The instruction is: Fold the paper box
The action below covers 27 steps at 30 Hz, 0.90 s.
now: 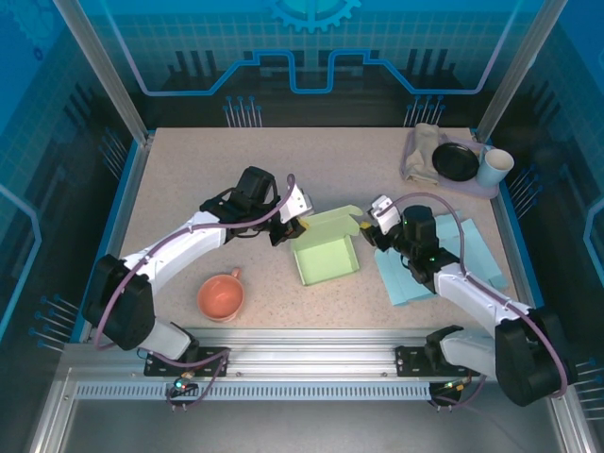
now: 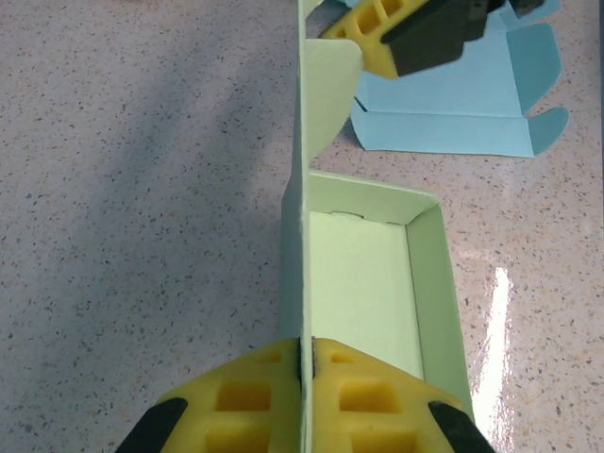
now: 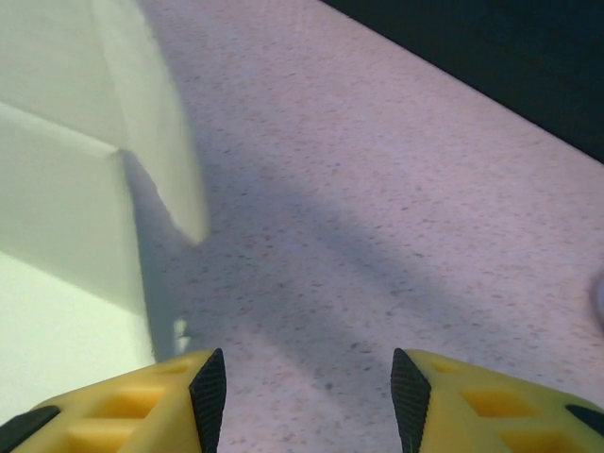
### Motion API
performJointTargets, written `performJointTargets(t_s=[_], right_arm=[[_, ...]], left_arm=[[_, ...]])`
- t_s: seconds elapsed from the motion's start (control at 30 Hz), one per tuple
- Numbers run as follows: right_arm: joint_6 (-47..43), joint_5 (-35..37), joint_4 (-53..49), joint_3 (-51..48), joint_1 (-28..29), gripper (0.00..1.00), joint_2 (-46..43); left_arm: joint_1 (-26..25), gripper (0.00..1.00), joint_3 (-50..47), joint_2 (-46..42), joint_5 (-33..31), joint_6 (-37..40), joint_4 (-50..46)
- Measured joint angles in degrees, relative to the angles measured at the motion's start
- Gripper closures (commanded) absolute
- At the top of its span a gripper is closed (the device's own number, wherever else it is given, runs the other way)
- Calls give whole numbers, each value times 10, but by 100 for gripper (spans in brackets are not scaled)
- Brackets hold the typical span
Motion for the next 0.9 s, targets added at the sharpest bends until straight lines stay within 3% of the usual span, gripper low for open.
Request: performJointTargets(t_s=[0.2, 0.6, 0.9], right_arm=[[-31, 16, 43, 0, -10, 49, 54], [-115, -125, 50, -5, 17, 49, 67], [-137, -183, 12, -5, 17, 49, 59]], left_arm=[[0, 100, -3, -2, 6, 0, -2], [0, 100, -5, -2, 12, 0, -9], [0, 100, -5, -10, 20, 1, -42]])
